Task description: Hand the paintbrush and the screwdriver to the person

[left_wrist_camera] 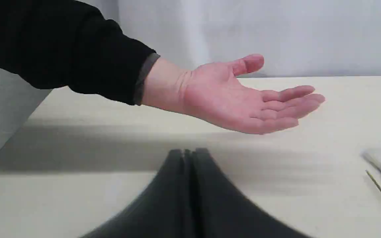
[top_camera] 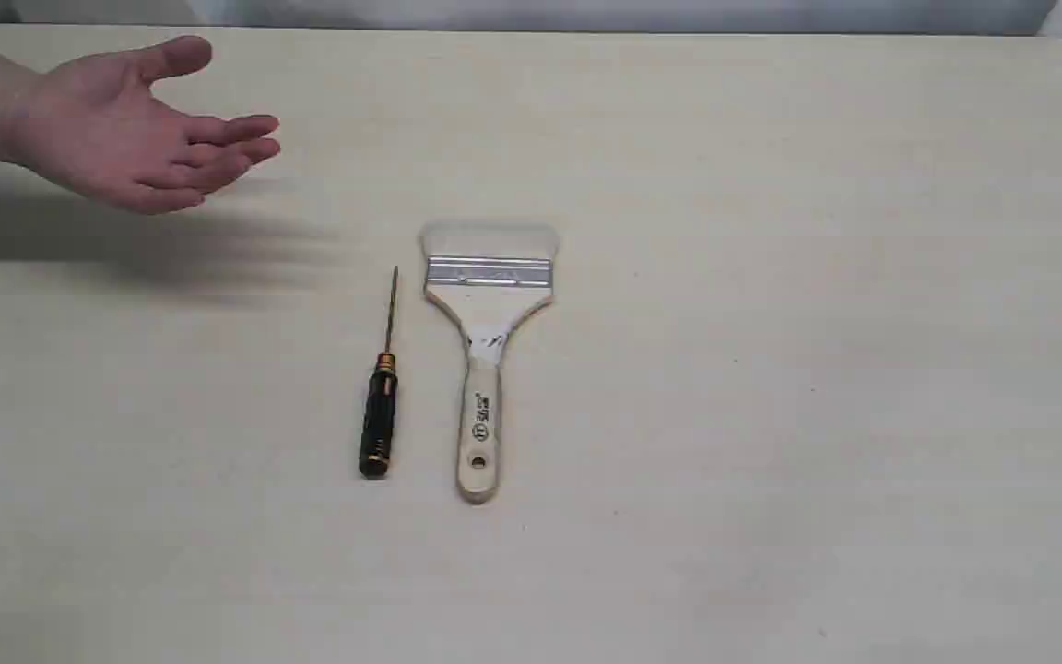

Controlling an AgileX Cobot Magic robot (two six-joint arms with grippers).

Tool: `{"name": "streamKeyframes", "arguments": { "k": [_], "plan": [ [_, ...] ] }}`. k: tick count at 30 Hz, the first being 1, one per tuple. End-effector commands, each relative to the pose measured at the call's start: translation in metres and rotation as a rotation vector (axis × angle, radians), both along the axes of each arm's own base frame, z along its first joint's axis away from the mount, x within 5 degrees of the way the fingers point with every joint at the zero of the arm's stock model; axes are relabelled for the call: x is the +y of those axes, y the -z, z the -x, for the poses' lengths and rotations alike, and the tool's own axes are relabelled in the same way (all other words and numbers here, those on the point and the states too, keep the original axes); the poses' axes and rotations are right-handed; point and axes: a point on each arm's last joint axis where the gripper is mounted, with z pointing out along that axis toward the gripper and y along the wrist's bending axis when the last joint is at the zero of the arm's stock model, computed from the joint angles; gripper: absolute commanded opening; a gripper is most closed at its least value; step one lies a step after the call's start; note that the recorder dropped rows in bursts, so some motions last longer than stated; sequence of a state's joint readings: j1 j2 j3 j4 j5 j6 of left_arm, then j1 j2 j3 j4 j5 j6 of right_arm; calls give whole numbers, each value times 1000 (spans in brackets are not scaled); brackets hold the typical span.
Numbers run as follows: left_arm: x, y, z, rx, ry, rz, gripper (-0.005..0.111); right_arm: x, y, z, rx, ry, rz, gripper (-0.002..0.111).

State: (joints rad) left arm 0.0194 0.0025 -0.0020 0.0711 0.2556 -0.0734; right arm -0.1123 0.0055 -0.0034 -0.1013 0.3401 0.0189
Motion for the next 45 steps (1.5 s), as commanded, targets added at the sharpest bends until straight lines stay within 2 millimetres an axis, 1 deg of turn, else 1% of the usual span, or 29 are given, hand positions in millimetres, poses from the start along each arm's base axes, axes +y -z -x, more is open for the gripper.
{"name": "streamKeyframes", "arguments": {
  "k": [1,7,10,15,18,22,25,34,37,39,40,41,42,43,45],
  "plan": [
    [-1,0,0,-6,9,6,0,0,1,0,0,0,0,4],
    [-1,0,0,-6,9,6,0,0,1,0,0,0,0,4],
    [-1,0,0,-6,9,6,0,-2,0,0,2,4,72,4],
    [-1,0,0,-6,9,6,0,-2,0,0,-2,4,80,4],
    [-1,0,0,-6,9,6,0,-1,-8,-1,-91,-8,91,4],
    [-1,0,0,-6,9,6,0,2,-27,-3,-302,-36,116,4],
    [-1,0,0,-6,9,6,0,4,-35,-2,-391,-49,126,4],
    [0,0,0,-7,8,2,0,4,-37,-2,-411,-51,129,4],
    [0,0,0,-7,8,2,0,5,-41,-1,-450,-56,133,4],
    [0,0,0,-7,8,2,0,6,-46,0,-515,-65,137,4],
    [0,0,0,-7,8,2,0,7,-52,2,-587,-69,93,4],
    [0,0,0,-7,8,2,0,7,-58,4,-671,-76,-32,4],
    [0,0,0,-7,8,2,0,5,-61,6,-735,-78,-256,4],
    [0,0,0,-7,8,2,0,3,-62,6,-760,-85,-457,4],
    [0,0,0,-7,8,2,0,2,-62,7,-780,-97,-707,4]
  ]
}}
